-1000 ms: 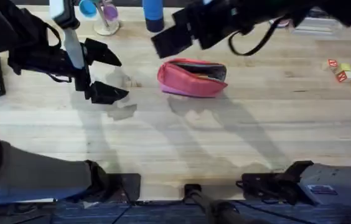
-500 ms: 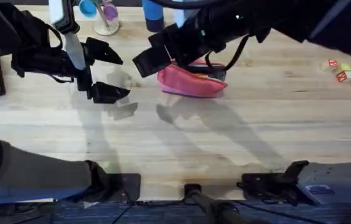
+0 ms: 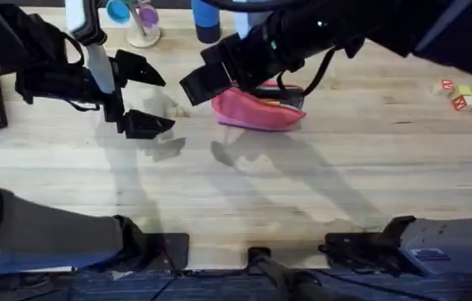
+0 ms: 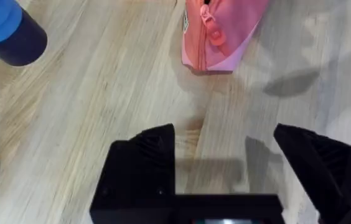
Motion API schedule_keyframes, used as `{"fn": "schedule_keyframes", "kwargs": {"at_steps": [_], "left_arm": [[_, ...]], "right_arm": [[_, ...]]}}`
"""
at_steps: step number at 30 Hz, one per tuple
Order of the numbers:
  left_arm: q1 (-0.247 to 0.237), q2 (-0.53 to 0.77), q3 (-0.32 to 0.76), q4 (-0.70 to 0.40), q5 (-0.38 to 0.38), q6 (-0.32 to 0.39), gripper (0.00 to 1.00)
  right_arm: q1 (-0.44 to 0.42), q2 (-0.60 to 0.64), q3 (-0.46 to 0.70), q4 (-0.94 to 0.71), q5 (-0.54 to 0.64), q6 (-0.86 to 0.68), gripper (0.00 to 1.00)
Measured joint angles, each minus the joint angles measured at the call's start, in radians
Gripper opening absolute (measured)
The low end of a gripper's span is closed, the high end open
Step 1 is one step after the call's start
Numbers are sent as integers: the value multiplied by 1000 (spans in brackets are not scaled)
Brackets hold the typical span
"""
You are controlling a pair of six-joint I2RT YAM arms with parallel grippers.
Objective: Unzip the bag, pick up the pens from the table one at a time and place them inside, then zip the bag closed.
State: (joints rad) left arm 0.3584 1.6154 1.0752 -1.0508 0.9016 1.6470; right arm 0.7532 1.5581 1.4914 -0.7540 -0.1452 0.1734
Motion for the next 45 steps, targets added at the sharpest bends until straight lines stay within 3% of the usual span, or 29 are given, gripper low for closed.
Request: {"fn": "schedule_keyframes", "kwargs": {"at_steps": [6,22,45], "left_arm": [[0,0,0,0,0,0,993],[0,0,0,-5,0,0,993],[0,0,0,-5,0,0,993]], "right_arm": [[0,0,0,22,4,29,998],[2,159,0,22,78,382,997],[56,267,0,156,198,482,998]]}}
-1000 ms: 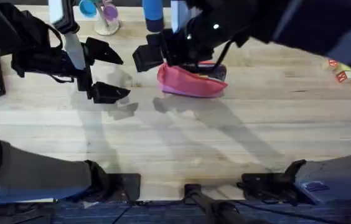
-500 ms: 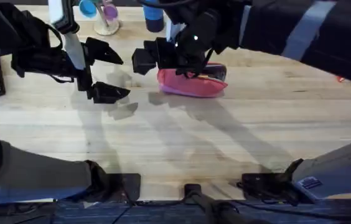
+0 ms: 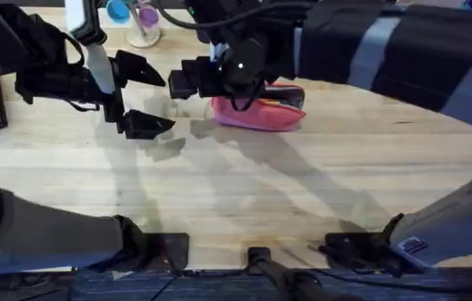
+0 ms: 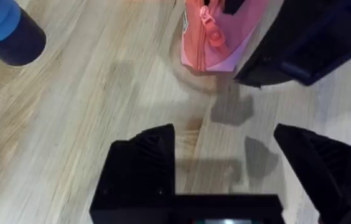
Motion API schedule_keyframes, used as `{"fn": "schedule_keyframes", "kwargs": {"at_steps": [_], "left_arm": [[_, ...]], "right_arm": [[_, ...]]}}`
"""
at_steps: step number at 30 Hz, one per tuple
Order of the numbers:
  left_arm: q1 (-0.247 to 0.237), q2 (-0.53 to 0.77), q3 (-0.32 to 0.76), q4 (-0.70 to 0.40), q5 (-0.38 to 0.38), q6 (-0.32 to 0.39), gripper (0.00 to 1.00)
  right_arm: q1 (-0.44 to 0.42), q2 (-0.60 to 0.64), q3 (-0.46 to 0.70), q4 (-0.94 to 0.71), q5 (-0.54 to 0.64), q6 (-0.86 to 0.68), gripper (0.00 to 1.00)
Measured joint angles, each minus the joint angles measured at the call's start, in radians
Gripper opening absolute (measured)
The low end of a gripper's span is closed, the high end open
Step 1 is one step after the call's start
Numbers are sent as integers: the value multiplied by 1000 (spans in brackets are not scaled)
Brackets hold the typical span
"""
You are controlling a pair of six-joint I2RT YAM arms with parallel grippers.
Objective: Unzip the bag, pick up the pens from the table one at a time and place them inside, then zip the bag closed.
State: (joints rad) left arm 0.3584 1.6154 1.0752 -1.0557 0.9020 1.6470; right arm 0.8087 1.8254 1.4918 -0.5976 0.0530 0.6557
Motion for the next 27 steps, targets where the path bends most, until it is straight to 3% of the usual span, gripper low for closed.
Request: {"fn": "schedule_keyframes", "kwargs": {"at_steps": [5,9,17,25,27], "left_arm": [[0,0,0,0,0,0,993],[0,0,0,0,0,0,993],[0,0,0,0,0,0,995],[0,0,0,0,1,0,994],[0,0,0,1,1,0,994]], "right_arm": [[1,35,0,38,47,31,996],[1,52,0,44,98,55,932],[0,68,0,40,162,90,504],[0,71,0,27,194,101,147],[0,71,0,26,196,100,99]]}}
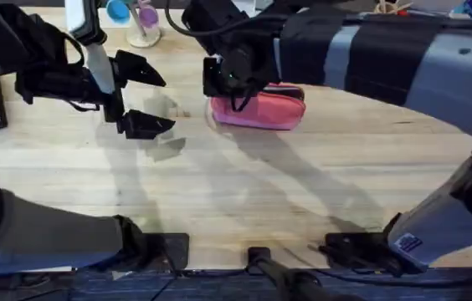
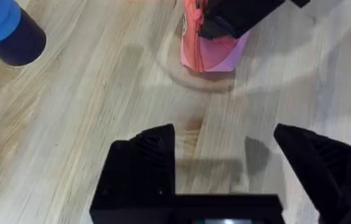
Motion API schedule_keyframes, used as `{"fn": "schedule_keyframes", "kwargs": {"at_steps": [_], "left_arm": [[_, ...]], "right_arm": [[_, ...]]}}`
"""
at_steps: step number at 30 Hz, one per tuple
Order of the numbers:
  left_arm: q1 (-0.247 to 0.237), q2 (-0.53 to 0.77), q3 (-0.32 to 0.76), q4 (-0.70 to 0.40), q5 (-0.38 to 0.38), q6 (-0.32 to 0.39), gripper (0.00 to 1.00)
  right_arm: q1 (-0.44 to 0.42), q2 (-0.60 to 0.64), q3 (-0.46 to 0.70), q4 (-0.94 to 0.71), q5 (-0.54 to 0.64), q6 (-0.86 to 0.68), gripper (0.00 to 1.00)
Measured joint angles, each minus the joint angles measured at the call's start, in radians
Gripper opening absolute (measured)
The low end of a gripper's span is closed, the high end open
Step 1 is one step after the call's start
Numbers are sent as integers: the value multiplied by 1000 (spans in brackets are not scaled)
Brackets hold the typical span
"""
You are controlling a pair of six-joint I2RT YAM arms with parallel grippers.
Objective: Unzip the bag, pick up the pens from the table one at a time and place them inside, then zip the bag closed.
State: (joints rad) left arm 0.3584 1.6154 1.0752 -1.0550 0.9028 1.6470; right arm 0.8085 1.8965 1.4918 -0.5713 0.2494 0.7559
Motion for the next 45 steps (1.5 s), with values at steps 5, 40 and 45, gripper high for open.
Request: {"fn": "schedule_keyframes", "kwargs": {"at_steps": [5,40,45], "left_arm": [[0,0,0,0,0,0,994],[0,0,0,6,34,0,993],[-1,0,0,49,65,0,993]], "right_arm": [[0,0,0,-1,1,0,35],[0,-112,0,-16,-27,-106,32],[0,-112,0,-28,-57,-119,32]]}}
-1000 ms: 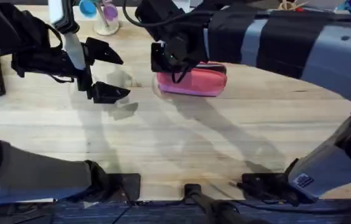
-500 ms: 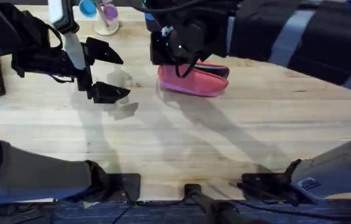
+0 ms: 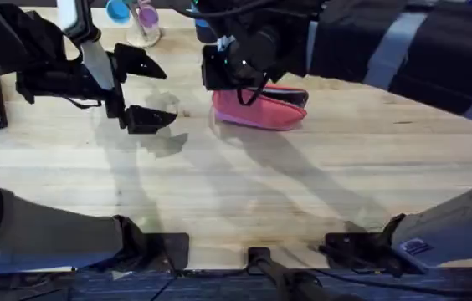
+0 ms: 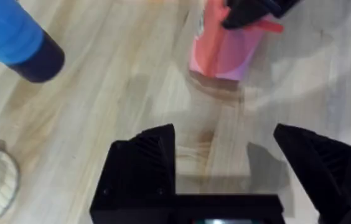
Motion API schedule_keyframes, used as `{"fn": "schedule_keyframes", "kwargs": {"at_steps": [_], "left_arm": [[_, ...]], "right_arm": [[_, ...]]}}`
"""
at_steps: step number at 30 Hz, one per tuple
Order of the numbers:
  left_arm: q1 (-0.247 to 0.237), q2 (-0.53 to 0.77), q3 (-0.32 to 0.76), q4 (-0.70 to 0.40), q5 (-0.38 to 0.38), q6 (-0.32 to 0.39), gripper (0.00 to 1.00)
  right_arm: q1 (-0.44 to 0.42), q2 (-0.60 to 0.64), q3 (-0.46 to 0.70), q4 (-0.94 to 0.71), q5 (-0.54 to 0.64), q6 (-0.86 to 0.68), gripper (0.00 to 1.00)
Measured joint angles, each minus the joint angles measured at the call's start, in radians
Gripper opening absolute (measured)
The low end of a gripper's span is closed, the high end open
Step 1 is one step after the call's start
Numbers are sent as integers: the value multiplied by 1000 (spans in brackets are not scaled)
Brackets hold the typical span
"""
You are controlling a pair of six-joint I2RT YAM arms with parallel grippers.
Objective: Unzip the bag, pick up the pens from the table one at a time and place them inside, then zip the bag closed.
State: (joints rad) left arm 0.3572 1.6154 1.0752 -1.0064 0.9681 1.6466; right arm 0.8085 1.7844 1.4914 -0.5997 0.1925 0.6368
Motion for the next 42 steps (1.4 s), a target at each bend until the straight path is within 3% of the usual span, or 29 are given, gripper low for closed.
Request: {"fn": "schedule_keyframes", "kwargs": {"at_steps": [4,10,15,39,42], "left_arm": [[-23,0,0,61,20,-19,993],[-116,20,0,168,52,-119,993],[-171,81,0,218,115,-159,993],[-287,279,0,345,288,-275,995],[-288,279,0,345,296,-281,906]], "right_arm": [[0,0,0,-5,-22,-10,31],[0,0,0,-6,-29,-13,31],[0,0,0,-6,-29,-13,31],[0,0,0,-6,-29,-17,30],[0,0,0,-6,-29,-17,30]]}}
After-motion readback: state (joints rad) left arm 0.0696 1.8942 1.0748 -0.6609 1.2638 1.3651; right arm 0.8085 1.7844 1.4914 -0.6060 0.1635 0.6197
